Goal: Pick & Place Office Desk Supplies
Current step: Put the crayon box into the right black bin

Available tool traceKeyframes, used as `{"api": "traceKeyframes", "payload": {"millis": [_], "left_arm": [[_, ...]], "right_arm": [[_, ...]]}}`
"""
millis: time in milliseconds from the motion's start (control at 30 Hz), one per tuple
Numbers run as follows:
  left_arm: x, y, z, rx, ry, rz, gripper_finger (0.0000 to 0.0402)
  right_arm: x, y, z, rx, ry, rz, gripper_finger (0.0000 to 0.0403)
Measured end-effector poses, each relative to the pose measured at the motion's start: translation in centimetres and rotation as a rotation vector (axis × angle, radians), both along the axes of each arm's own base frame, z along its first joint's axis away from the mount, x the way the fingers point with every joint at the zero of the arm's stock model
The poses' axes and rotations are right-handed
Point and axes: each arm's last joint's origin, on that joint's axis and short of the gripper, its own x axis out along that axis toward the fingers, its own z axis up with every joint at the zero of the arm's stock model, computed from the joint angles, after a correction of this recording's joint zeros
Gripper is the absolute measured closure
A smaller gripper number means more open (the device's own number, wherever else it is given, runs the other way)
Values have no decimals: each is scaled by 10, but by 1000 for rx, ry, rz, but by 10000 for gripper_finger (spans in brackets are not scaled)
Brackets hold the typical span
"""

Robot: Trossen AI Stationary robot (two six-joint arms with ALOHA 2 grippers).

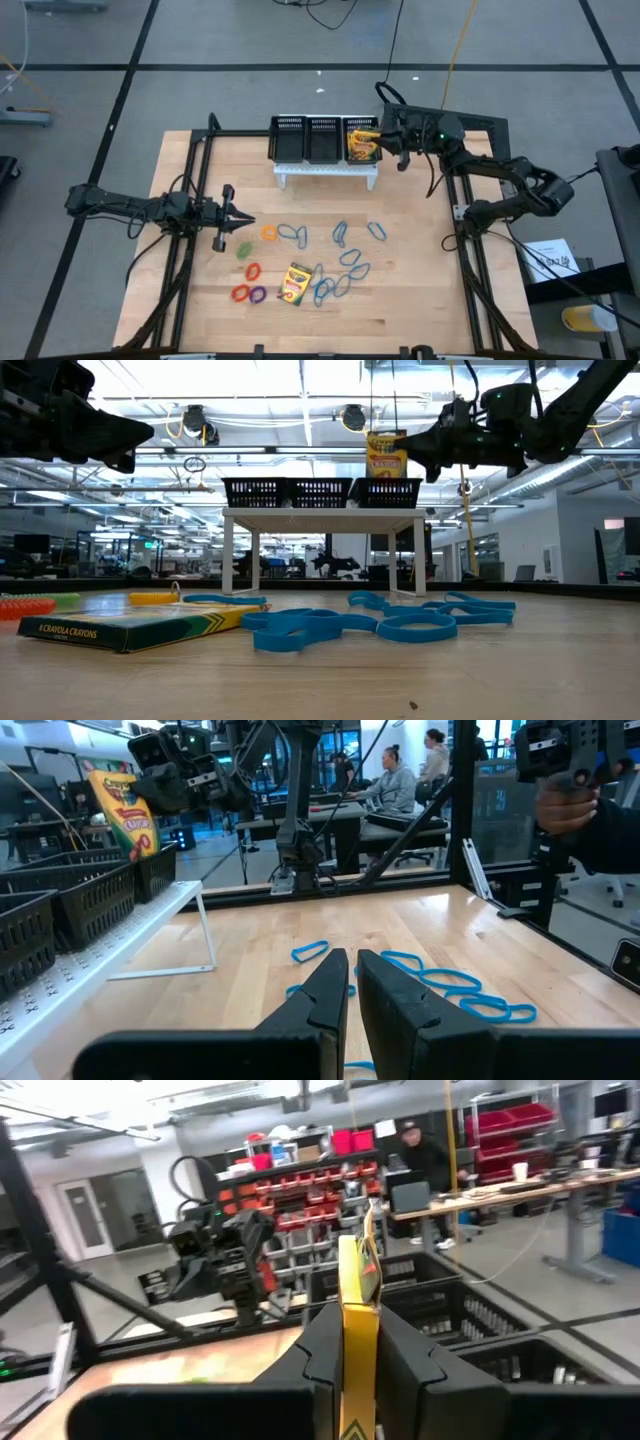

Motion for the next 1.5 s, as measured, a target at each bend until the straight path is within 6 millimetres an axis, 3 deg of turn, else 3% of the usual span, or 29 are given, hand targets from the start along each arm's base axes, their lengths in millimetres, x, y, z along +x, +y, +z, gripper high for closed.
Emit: {"api": "traceKeyframes", "payload": {"millis": [500,1500], "left_arm": [[0,0,0,0,0,0,364],[0,0,0,1,0,0,364]], "right_arm": [[1,2,-6,4,50,75,379],[1,2,-12,-10,100,65,359]]}}
